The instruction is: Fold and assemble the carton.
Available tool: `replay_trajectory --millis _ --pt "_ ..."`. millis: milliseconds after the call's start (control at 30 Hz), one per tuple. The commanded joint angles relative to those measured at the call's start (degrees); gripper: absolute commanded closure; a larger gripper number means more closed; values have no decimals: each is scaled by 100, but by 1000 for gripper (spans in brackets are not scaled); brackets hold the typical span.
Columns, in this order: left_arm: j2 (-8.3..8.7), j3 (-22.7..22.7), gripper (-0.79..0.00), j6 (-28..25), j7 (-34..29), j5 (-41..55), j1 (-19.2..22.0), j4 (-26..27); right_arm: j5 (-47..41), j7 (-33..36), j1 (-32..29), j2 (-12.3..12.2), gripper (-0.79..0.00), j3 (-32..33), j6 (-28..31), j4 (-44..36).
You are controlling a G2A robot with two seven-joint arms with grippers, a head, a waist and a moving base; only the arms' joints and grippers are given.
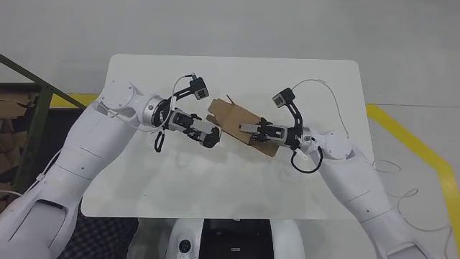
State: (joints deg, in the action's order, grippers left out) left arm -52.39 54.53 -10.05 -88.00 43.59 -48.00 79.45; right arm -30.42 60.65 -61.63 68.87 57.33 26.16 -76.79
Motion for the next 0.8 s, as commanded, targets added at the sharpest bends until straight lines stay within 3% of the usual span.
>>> replay_trajectory --millis 0,367,767 --pt "24 98 -785 -15 0 -16 -2 -113 -10 39 -7 -4 0 19 4 -17" --pt "181 666 -785 4 93 -307 -159 -299 -183 457 -18 -13 0 27 11 -121" --pt "111 457 -785 164 299 -568 -250 -327 -441 637 -21 12 0 -14 43 -234"
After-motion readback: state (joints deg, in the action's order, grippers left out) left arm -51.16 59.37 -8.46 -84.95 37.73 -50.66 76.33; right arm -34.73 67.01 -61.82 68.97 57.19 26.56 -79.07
